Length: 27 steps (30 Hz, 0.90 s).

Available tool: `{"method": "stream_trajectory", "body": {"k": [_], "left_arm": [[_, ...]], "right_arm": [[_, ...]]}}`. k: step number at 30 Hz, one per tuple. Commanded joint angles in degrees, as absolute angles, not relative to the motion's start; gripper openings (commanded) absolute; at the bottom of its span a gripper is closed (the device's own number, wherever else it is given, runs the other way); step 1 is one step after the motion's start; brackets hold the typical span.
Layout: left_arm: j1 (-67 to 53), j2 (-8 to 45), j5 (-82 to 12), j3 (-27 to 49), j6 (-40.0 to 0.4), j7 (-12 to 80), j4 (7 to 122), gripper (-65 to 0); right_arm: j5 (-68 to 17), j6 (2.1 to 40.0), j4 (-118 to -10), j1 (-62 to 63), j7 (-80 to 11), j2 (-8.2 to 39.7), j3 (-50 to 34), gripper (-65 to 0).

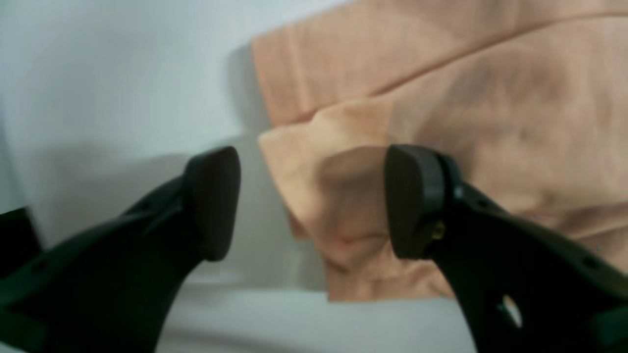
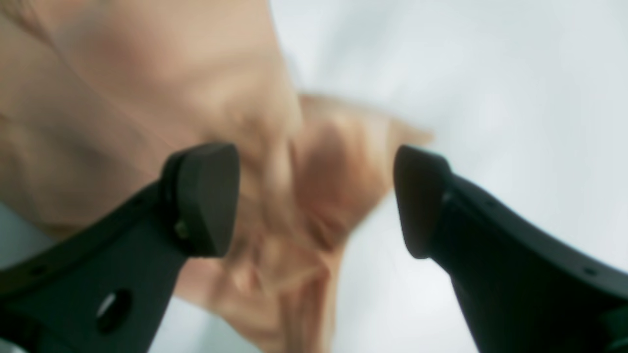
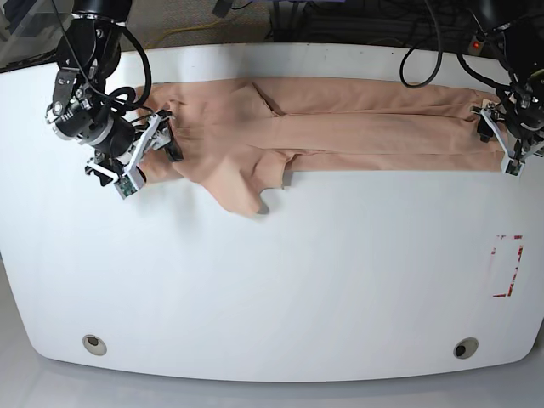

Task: Fold the T-shirt properly
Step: 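Fold the hem toward the collar with both grippers, then release and regrasp the folded edge with the right gripper, smoothing it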

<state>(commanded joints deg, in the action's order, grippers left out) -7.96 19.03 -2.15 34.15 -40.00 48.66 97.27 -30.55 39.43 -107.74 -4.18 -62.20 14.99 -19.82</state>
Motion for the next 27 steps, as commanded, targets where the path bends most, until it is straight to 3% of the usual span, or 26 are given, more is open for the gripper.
{"method": "stream_trajectory", "body": {"k": [10, 17, 27], "left_arm": [[-6.1, 18.5, -2.2, 28.4, -40.0, 48.7, 98.1, -24.2], [-5.9, 16.0, -2.0, 28.5, -40.0, 48.7, 98.1, -24.3], [-5.9, 16.0, -2.0, 28.5, -40.0, 48.7, 98.1, -24.3]], "right_arm": [[-32.5, 39.5, -84.4, 12.1, -62.8, 12.3, -12.4, -17.6], [-32.4, 39.5, -70.2, 19.1, -55.5, 12.6, -4.2, -17.6], [-32.7, 39.5, -65.2, 18.9, -52.6, 12.0, -0.4, -17.9]]}}
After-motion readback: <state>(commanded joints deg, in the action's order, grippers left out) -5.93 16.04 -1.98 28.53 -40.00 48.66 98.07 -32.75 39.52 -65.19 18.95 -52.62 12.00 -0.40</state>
